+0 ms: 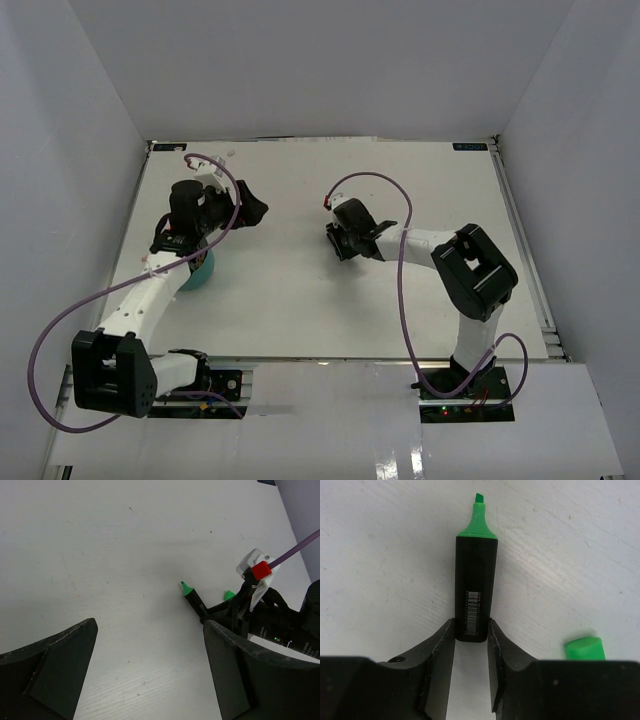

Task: Sort the stationery into containers
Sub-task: Pick up the pen from the center of the board.

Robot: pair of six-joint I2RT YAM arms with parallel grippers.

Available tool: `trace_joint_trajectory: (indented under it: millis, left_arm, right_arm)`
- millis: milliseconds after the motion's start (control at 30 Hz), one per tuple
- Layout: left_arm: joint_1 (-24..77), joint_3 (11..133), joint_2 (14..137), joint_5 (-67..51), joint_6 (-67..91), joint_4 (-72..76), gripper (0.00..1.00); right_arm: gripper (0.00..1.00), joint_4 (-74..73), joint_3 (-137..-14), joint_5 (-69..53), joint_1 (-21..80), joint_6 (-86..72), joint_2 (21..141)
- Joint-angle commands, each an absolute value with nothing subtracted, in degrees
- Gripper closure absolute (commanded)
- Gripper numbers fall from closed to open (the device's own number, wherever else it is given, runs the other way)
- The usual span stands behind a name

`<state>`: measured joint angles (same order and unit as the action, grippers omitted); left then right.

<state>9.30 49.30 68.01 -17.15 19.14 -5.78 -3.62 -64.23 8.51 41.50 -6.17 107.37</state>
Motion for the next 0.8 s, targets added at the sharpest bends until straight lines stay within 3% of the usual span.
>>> trace_joint_trajectory:
  millis: [0,200,533,767]
  left_arm:
    - [9.67,48.87,68.20,-23.72,23.62,-3.87,0.02]
    - [10.81,46.15,68.38,-31.47,34.19,-0.71,0.03]
    - [22.48,48.77,69.17,-23.84,46.49,3.43,0.15]
    - [28.65,54.05,73.74,-19.43,46.32,3.69,0.24]
  right_arm:
    - [0.90,-3.26,-59.95,8.09,41.75,-7.56,103.63]
    - [0.92,-0.97,-54.14,10.28,44.03,-9.75,92.21]
    - [0.92,11.51,-43.86,13.45,49.74,-10.20,72.88]
    - [0.92,15.03,-41.13,14.24,51.15,-9.93,68.82]
